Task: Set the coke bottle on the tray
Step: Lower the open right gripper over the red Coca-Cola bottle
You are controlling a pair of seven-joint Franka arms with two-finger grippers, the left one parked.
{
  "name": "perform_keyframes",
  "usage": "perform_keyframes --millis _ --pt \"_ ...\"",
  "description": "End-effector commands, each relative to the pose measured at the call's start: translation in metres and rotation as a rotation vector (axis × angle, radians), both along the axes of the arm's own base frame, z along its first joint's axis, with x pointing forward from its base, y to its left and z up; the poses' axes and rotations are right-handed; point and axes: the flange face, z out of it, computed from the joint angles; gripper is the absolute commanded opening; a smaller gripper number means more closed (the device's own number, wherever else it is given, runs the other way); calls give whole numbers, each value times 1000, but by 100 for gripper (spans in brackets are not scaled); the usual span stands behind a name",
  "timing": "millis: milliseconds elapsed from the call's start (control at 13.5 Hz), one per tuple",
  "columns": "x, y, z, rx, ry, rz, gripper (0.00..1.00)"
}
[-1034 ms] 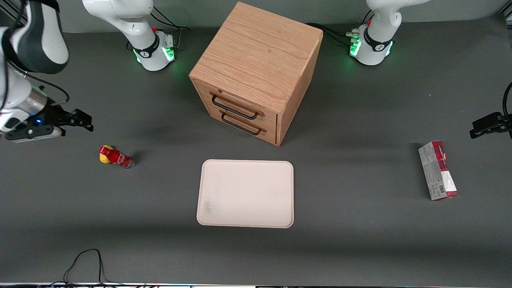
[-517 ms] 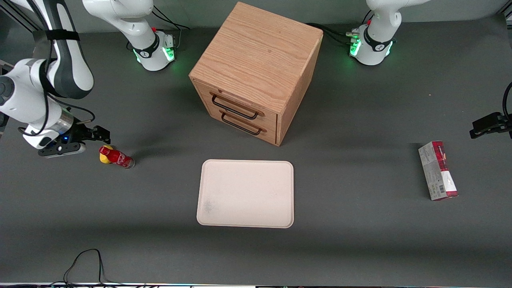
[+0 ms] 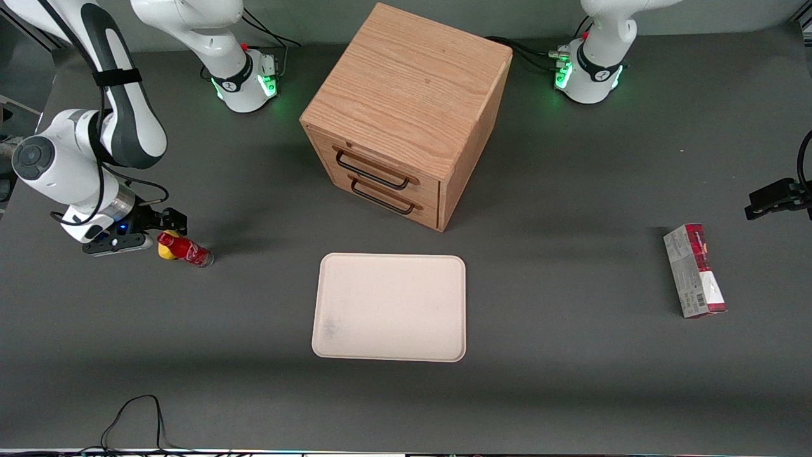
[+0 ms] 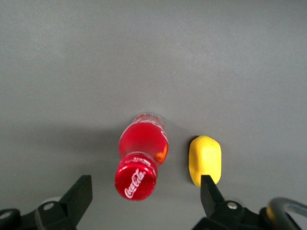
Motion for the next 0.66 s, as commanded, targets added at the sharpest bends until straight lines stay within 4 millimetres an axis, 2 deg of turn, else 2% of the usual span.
perform_keyframes --millis 0,221,517,591 --pt "4 2 -1 9 -16 0 100" --pt "11 13 6 6 -43 22 100" --pt "16 17 7 5 -49 29 100" --pt "15 16 7 5 -49 28 88"
